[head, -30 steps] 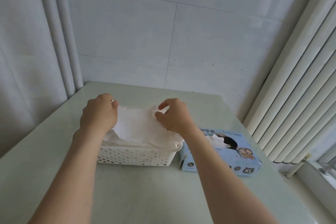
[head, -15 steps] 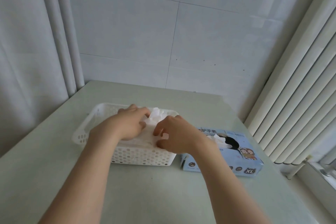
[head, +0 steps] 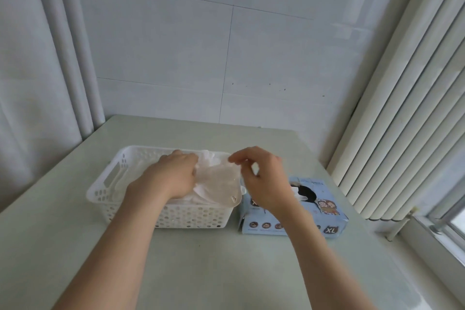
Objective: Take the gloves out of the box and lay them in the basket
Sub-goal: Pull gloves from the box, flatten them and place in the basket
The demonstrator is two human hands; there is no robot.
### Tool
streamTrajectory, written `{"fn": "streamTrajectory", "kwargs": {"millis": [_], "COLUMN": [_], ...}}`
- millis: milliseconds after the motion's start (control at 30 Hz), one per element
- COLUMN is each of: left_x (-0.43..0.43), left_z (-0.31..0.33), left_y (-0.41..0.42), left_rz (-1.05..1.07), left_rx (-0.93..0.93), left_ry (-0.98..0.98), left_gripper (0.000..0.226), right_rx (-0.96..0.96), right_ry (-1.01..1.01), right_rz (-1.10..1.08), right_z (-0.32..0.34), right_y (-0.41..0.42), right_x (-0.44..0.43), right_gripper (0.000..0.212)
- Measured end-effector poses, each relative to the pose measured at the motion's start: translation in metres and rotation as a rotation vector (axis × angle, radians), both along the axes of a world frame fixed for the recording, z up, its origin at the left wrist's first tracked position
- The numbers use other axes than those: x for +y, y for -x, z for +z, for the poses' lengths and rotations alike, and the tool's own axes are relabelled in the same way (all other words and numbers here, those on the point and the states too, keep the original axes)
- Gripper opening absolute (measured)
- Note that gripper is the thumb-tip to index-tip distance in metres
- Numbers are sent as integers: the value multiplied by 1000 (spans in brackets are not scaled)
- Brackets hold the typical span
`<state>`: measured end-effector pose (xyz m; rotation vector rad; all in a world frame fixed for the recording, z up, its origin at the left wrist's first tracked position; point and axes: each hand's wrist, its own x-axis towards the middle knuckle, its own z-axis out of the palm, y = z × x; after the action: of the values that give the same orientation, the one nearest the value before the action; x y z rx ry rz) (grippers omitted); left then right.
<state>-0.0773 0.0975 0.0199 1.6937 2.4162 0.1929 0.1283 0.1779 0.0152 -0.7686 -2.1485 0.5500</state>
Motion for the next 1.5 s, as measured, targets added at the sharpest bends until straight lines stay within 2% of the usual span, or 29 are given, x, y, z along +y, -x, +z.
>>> {"fn": "streamTrajectory", "kwargs": {"millis": [100, 167, 267, 400, 533, 633, 767, 867, 1100, 1333, 1400, 1500], "left_x": [-2, -1, 5, 12, 20, 24, 27, 28, 29, 27, 26, 24], "left_z": [7, 12, 12, 5, -13, -27, -38, -38, -39, -38, -35, -31], "left_y": [-8, -20, -38, -76, -106, -113, -114, -114, -113, -112, -113, -112], "left_rz": [33, 32, -66, -313, -468, -470, -463, -448, -425, -415, -421, -427], "left_rx": [123, 162, 146, 25, 44, 132, 132, 98, 55, 50, 46, 58], "left_ry": [-122, -215, -400, -518, -522, -434, -318, -295, -277, -265, -271, -321], "left_gripper": [25, 21, 37, 37, 28, 32, 38, 43, 50, 51, 46, 27], "right_rx": [70, 27, -160, -397, -497, -608, -669, -598, -258, 216, 313, 330], "right_ry": [132, 199, 332, 277, 243, 203, 170, 185, 146, 70, 87, 109], "right_rz": [-143, -204, -231, -220, -305, -352, -360, -348, -301, -368, -361, -344], "right_z": [2, 5, 12, 14, 17, 16, 13, 17, 27, 33, 35, 33], "right_y": [-29, -48, -69, -81, -86, -88, -86, -83, -80, -75, -73, -68], "right_x": [16, 28, 39, 49, 53, 53, 50, 49, 51, 48, 47, 45], "right_gripper": [41, 40, 32, 23, 33, 30, 26, 29, 18, 17, 15, 17]}}
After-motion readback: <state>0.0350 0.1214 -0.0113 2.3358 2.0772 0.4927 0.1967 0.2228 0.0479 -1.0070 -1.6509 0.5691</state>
